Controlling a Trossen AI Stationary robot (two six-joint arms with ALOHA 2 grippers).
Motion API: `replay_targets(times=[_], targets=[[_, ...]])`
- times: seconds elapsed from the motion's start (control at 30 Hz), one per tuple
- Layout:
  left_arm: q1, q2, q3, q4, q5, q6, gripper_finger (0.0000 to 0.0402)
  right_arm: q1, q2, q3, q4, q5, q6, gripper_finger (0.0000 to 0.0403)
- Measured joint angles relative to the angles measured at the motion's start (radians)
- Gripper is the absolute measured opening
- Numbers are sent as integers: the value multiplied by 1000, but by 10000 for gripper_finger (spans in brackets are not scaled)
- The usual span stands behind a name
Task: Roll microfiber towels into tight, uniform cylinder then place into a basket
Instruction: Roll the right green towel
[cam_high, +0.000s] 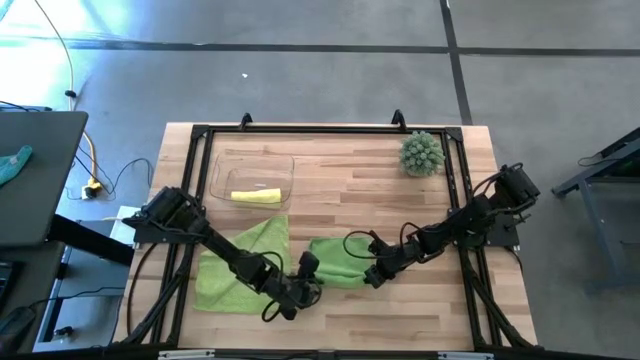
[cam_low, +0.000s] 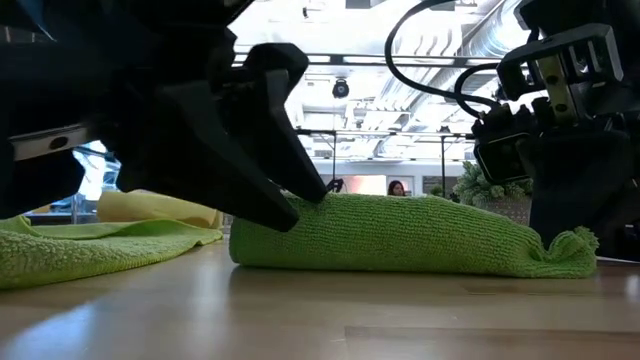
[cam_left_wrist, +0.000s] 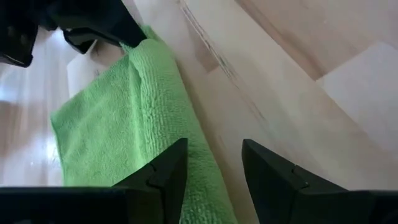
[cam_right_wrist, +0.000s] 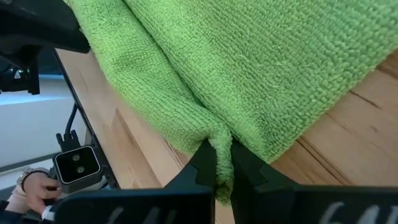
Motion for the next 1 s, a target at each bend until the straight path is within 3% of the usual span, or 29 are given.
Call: replay_targets(times=[0.23,0.53,0.73,1.0], targets=[[19,7,1,-26,-45,-21,142,0,0,0,0,0,0,1],[50,51,7,-128,32,-257,142,0,0,0,7,2,-35,2],[57,51,6,-139,153,-439,143,-2,-42,-6,3,17,-185,62],[63,50,6,-141,182,-562,143,-21,-215,-9,-61,-42,-476,132]])
